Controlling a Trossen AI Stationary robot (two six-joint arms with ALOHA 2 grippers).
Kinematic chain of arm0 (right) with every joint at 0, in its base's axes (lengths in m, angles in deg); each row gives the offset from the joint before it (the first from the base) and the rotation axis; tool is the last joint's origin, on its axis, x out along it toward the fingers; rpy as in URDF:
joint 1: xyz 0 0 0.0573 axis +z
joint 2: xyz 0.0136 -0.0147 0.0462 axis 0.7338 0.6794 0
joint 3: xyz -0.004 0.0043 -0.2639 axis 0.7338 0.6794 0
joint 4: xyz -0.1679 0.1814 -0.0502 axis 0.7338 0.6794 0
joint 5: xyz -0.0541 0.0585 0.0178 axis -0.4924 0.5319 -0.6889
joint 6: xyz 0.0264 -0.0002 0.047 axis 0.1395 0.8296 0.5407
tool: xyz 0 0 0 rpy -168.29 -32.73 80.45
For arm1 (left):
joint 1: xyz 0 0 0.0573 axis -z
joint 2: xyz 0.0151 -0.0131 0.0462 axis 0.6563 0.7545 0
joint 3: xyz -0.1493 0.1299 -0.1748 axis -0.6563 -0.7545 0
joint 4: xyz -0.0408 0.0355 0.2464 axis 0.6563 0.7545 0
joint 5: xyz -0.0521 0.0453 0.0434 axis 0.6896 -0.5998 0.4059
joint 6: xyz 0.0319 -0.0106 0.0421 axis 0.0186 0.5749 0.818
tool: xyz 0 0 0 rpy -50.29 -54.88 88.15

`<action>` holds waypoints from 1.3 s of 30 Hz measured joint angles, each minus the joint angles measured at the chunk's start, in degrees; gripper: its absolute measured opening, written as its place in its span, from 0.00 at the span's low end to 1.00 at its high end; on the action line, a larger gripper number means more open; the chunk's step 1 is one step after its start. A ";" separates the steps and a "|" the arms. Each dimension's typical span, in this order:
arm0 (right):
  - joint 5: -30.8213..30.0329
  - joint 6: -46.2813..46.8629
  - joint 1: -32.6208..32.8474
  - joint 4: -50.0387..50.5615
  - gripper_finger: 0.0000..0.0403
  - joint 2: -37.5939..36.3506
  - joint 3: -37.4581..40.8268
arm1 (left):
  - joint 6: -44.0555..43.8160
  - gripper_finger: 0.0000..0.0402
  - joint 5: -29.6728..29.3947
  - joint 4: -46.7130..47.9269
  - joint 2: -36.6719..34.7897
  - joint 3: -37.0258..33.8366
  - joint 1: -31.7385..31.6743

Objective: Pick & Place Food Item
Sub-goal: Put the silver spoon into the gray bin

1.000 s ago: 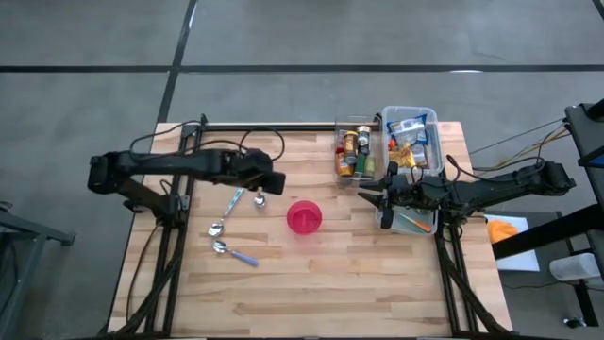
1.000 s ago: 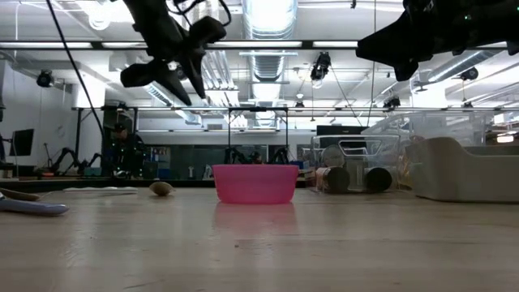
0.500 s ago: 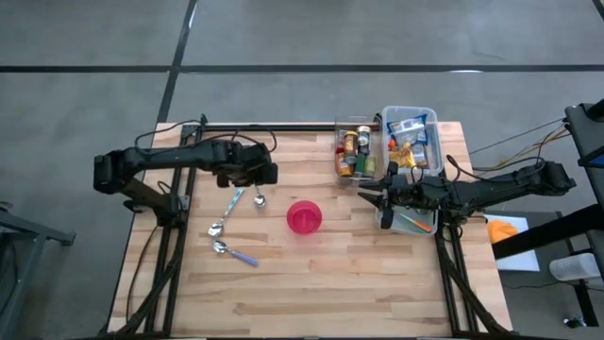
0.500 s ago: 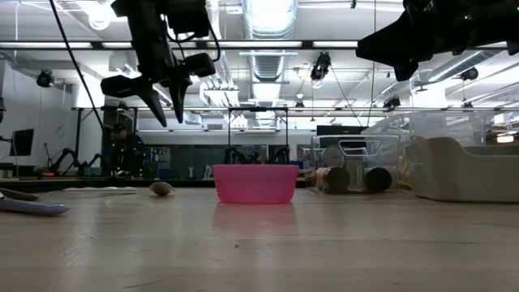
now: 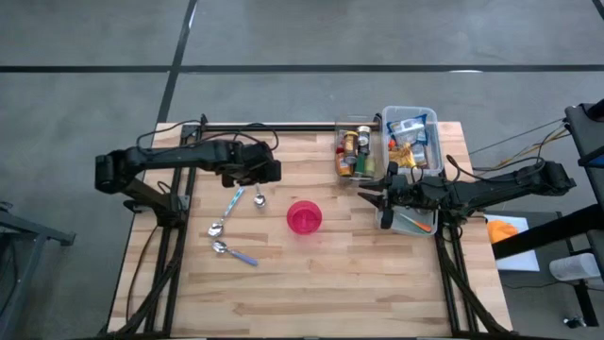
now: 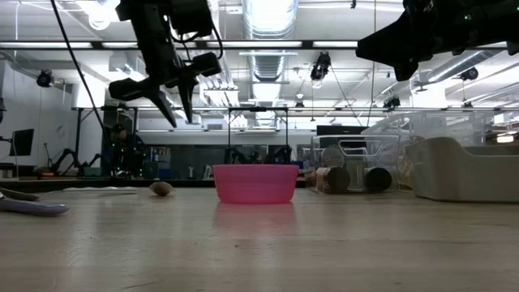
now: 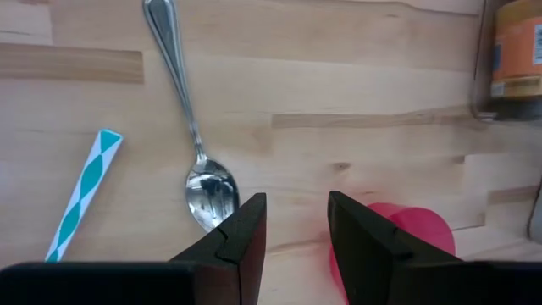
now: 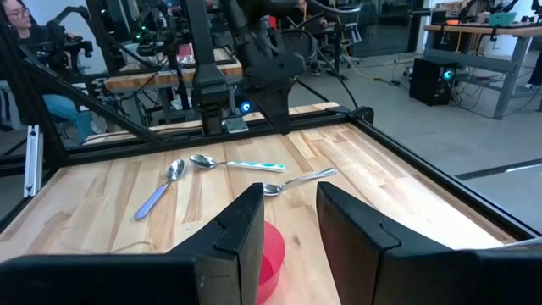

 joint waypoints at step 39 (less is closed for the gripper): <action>0.00 0.00 0.02 0.00 0.27 0.01 -0.01 | -0.98 0.58 -0.50 1.16 16.54 0.00 -4.22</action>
